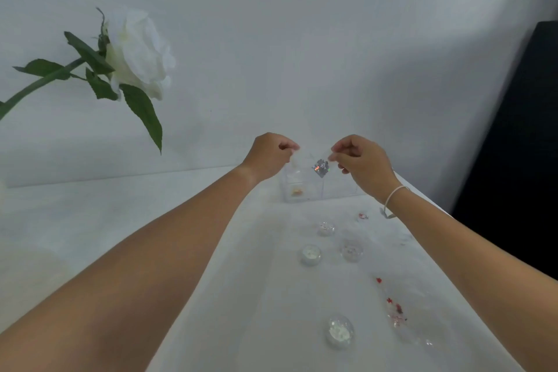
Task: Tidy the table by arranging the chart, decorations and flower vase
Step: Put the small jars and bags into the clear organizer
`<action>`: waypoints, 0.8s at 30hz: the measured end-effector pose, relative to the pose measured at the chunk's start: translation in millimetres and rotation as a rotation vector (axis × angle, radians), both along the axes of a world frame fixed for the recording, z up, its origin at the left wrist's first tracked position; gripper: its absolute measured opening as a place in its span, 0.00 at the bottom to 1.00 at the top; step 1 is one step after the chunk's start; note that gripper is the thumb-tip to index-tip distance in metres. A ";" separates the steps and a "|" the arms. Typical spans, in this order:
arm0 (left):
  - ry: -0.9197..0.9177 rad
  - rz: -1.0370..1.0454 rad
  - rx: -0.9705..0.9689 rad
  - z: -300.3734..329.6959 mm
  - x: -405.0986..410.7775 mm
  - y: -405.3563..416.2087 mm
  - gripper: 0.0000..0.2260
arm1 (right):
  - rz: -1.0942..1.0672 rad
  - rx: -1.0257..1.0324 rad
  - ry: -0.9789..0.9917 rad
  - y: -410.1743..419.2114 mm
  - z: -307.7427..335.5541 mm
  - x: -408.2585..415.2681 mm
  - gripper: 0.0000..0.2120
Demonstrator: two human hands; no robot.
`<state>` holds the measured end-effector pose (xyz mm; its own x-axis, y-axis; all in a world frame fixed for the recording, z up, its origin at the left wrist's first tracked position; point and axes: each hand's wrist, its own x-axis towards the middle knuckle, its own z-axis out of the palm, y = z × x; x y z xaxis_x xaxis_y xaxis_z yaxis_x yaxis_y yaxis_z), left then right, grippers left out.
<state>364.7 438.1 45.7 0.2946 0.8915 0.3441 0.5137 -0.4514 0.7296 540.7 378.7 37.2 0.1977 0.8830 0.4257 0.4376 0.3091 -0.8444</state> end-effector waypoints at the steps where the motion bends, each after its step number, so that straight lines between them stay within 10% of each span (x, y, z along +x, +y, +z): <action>1: 0.034 0.003 0.009 -1.8 1.4 1.2 0.11 | -0.013 0.012 -0.015 1.7 0.2 0.3 0.12; 13: 0.378 0.060 0.024 -16.9 5.0 6.0 0.11 | -0.073 0.127 -0.194 24.6 8.8 -10.4 0.05; 24: 0.103 0.103 0.144 -28.5 -14.5 -6.5 0.11 | -0.006 -0.036 -0.420 37.3 -3.4 -24.4 0.06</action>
